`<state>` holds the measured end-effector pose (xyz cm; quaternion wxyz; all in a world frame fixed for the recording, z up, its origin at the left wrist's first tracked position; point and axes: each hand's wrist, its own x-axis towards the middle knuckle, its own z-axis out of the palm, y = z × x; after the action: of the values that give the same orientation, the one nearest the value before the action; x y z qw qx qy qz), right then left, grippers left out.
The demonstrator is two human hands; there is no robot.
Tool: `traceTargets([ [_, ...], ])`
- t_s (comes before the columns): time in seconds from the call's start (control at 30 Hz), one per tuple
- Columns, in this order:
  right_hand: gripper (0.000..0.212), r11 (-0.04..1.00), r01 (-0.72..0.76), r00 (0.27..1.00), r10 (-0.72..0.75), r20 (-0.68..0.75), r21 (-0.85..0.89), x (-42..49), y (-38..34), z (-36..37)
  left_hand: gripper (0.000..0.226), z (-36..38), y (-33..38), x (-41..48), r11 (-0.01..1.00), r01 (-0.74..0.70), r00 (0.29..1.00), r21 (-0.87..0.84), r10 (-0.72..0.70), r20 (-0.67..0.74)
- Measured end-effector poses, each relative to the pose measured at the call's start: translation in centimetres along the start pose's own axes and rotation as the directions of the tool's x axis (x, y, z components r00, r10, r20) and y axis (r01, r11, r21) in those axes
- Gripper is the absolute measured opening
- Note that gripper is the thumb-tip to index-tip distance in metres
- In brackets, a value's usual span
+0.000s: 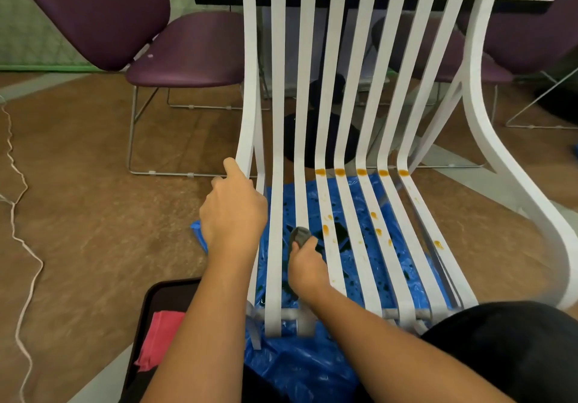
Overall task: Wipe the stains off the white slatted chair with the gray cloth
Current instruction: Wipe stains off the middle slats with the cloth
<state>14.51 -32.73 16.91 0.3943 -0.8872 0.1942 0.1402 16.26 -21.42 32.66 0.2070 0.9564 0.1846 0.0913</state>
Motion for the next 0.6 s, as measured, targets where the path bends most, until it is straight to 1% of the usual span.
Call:
traceTargets([
  [0.1,0.037,0.999,-0.007,1.0,0.007,0.0,-0.033,-3.0,2.0,0.7,0.028,-0.1,-0.1,0.3,0.997,0.035,0.998,-0.072,-0.032,0.047],
  [0.17,0.045,0.994,-0.019,1.0,0.017,-0.019,-0.107,-4.3,2.9,1.2,0.031,-0.1,-0.2,0.5,0.994,0.049,0.996,-0.101,-0.041,0.076],
  [0.23,0.044,0.99,-0.01,0.999,0.006,-0.033,-0.141,-4.5,3.0,1.4,0.032,-0.1,-0.4,0.5,0.992,0.051,0.995,-0.115,-0.041,0.091],
  [0.37,0.025,0.999,0.026,0.998,-0.028,-0.051,-0.032,-4.1,2.4,0.7,0.032,-0.3,-0.4,0.4,0.996,0.036,0.996,-0.086,-0.029,0.086],
  [0.4,0.028,0.998,0.054,0.996,-0.055,-0.075,-0.017,-4.0,2.6,0.6,0.031,-0.2,-0.4,0.3,0.996,0.034,0.996,-0.08,-0.027,0.085],
  [0.47,0.045,0.994,0.112,0.986,-0.11,-0.124,0.01,-4.1,2.7,0.5,0.03,-0.2,-0.4,0.3,0.997,0.031,0.996,-0.066,-0.026,0.084],
  [0.5,0.048,0.988,0.148,0.979,-0.139,-0.153,0.053,-4.4,2.5,0.5,0.029,-0.2,-0.4,0.3,0.998,0.028,0.996,-0.058,-0.023,0.083],
  [0.53,0.047,0.977,0.183,0.972,-0.163,-0.172,0.112,-4.7,2.3,0.5,0.029,-0.1,-0.4,0.3,0.999,0.024,0.997,-0.048,-0.02,0.081],
  [0.6,0.048,0.939,0.305,0.942,-0.274,-0.192,0.158,-5.3,1.7,0.6,0.027,-0.1,-0.4,0.3,0.999,0.02,0.997,-0.031,-0.017,0.077],
])
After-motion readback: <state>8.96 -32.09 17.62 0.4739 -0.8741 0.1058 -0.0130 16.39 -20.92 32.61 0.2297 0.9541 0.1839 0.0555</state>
